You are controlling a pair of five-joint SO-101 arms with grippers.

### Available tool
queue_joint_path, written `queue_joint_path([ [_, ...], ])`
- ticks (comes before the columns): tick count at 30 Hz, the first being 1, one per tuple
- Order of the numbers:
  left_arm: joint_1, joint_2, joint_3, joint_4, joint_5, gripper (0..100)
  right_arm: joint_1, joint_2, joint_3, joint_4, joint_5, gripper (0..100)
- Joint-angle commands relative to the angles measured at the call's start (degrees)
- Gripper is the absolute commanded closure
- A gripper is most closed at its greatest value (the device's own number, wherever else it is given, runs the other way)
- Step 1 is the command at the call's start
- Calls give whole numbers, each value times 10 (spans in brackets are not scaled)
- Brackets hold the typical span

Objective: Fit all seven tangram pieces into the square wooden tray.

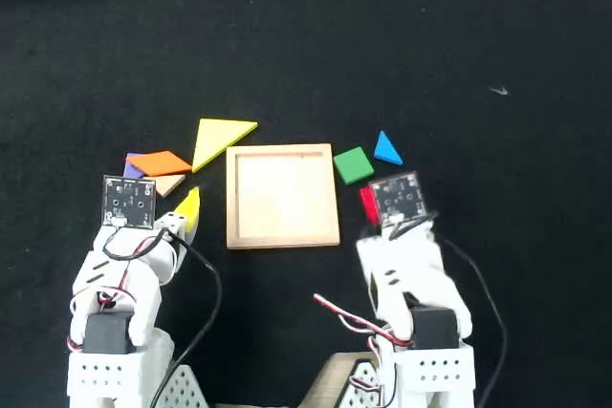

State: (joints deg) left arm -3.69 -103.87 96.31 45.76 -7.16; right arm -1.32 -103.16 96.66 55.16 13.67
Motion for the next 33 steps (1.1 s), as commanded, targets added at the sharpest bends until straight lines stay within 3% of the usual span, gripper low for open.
queue_joint_path([
  [1,-3,-4,11,1,-5,770,-4,-51,-1,-133,-4,979],
  [6,-25,-4,11,-2,-2,770,-4,-51,-1,-229,-4,979],
  [22,-22,-4,11,-4,-2,770,19,-51,-10,-223,-1,979],
  [33,-20,-4,11,-4,-2,770,38,-46,-146,-163,-5,979],
])
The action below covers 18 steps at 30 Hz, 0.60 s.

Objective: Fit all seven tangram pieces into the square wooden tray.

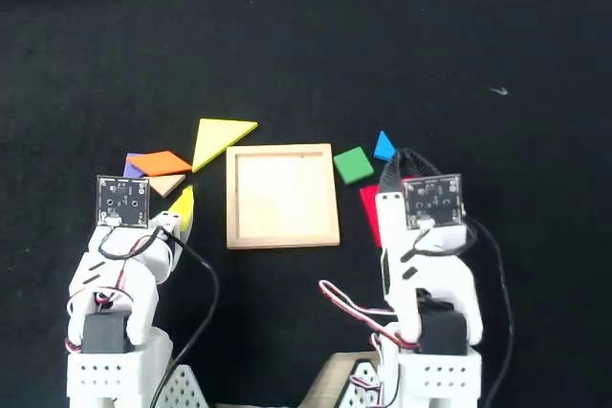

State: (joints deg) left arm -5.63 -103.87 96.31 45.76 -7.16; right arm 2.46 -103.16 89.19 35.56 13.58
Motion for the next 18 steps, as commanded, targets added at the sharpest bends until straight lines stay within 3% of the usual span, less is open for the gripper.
queue_joint_path([
  [1,0,-4,11,-3,-2,770,-11,-45,-88,54,-1,979],
  [7,0,-4,11,1,-2,770,-68,-7,-169,121,-4,979],
  [18,0,-4,11,1,-2,770,-70,324,-363,180,-3,979],
])
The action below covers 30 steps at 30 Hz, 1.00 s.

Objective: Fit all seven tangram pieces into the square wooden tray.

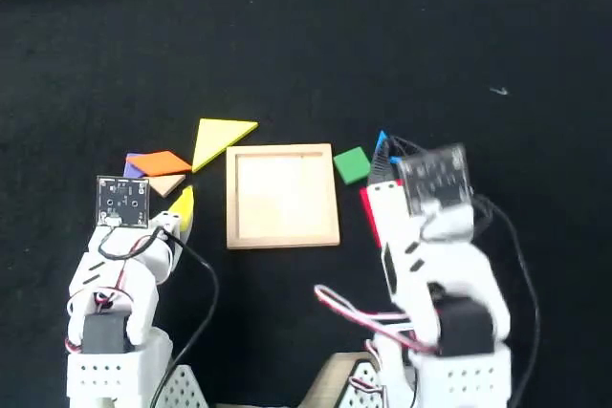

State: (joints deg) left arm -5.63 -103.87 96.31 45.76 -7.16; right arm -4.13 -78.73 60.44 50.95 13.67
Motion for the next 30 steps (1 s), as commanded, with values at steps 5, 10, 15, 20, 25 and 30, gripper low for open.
queue_joint_path([
  [5,0,-3,11,1,-2,770,-2,155,-120,56,-1,979],
  [10,0,-3,11,1,-2,770,0,175,-104,47,-1,979],
  [15,0,-3,11,1,-2,770,23,218,-136,62,-1,979],
  [20,0,-3,11,1,-2,770,26,333,-233,134,-1,979],
  [25,0,-3,11,1,-2,770,25,400,-296,157,0,980],
  [30,0,-3,11,1,-2,770,25,396,-314,182,25,980],
])
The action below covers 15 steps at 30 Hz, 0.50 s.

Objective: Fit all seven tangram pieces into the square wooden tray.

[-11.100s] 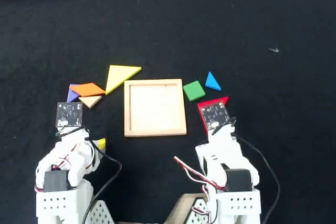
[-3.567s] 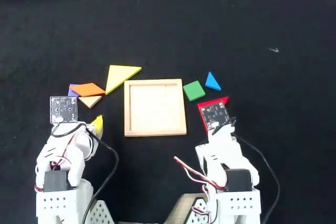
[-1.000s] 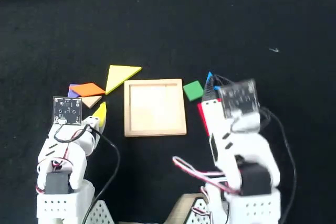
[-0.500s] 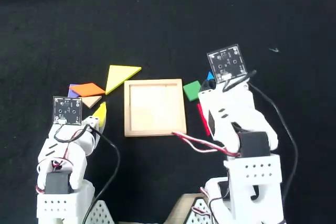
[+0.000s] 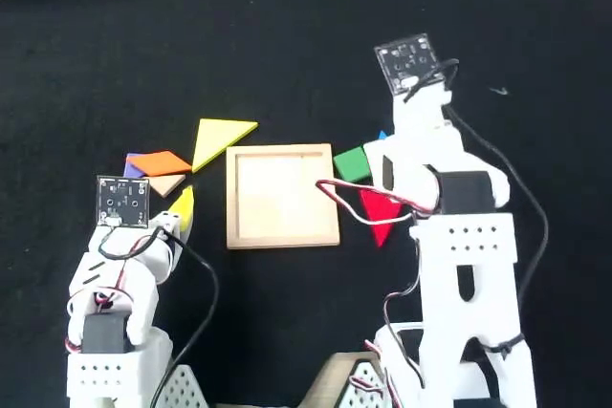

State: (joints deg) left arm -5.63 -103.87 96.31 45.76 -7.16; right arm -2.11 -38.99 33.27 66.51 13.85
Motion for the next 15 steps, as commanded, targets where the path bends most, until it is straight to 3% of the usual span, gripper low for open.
queue_joint_path([
  [1,0,-3,11,1,-2,770,3,5,-50,41,37,980],
  [7,0,-3,11,1,-3,770,6,124,-140,85,41,979],
  [13,0,-3,11,1,-3,770,7,243,-240,202,32,975],
  [15,0,-3,11,1,-4,770,8,259,-232,223,18,919],
])
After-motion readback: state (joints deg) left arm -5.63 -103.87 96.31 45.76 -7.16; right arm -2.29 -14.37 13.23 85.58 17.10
